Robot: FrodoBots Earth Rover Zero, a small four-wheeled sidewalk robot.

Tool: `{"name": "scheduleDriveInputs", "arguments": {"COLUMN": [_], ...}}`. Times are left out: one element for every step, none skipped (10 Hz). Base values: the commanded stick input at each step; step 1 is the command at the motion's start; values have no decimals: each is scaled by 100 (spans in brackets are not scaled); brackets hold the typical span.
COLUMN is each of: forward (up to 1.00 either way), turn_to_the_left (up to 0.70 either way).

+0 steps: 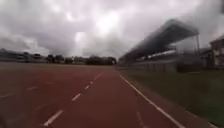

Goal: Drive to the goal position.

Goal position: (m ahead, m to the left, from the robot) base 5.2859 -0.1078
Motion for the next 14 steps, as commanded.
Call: {"name": "scheduleDriveInputs", "arguments": {"forward": [70, 70, 70, 70, 70, 70, 70, 70, 70, 70, 70, 70, 70, 70], "turn_to_the_left": [0, 0, 0, 0, 0, 0, 0, 0, 0, 0, 0, 0, 0, 0]}}
